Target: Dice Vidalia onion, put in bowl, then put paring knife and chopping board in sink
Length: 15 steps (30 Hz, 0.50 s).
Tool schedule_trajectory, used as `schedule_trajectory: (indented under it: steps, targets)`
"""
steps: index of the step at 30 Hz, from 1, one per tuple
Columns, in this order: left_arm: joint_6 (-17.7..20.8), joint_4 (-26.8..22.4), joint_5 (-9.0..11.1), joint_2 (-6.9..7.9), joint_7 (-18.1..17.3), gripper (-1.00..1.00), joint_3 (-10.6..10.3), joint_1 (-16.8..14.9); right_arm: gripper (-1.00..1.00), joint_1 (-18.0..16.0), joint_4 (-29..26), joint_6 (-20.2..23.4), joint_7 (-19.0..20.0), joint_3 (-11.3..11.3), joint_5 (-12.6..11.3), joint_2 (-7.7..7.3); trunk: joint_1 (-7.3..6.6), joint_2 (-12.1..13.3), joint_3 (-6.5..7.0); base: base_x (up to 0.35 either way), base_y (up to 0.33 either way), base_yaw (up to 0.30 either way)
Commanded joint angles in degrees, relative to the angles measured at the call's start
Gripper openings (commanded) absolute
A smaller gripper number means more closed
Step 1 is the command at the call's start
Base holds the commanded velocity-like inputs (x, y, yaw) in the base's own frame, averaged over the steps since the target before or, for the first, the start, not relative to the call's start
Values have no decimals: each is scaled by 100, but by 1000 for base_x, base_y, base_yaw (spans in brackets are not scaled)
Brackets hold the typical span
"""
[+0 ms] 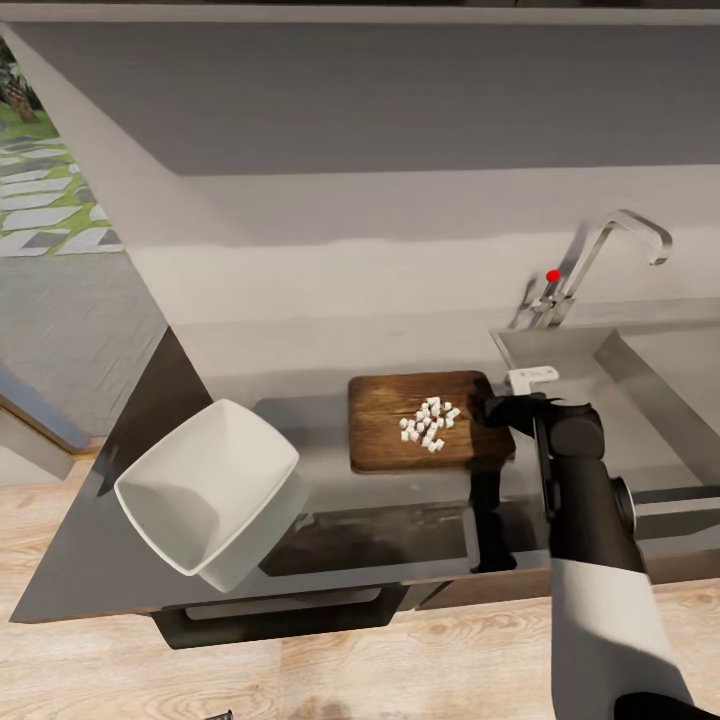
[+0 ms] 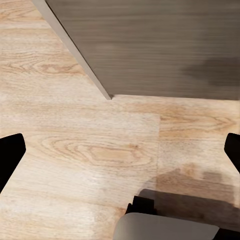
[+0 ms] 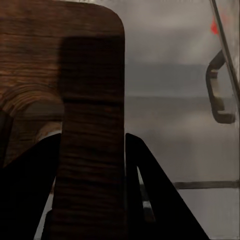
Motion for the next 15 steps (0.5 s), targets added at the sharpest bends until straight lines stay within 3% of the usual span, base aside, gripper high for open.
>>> schedule_trajectory:
  steps: [1,10,15]
  targets:
    - [-28,21,-61,2,42,100,30,-8,-100,-8,-55,68,58,-8,55,5,1,-4,-5,0,0,0]
    - [-28,21,-61,-7,42,100,30,-8,-100,-267,-115,145,58,33,56,12,1,-4,-5,0,0,0]
    - [-28,21,-61,-7,42,100,30,-8,-100,-476,-115,163,50,297,80,19,1,-4,-5,0,0,0]
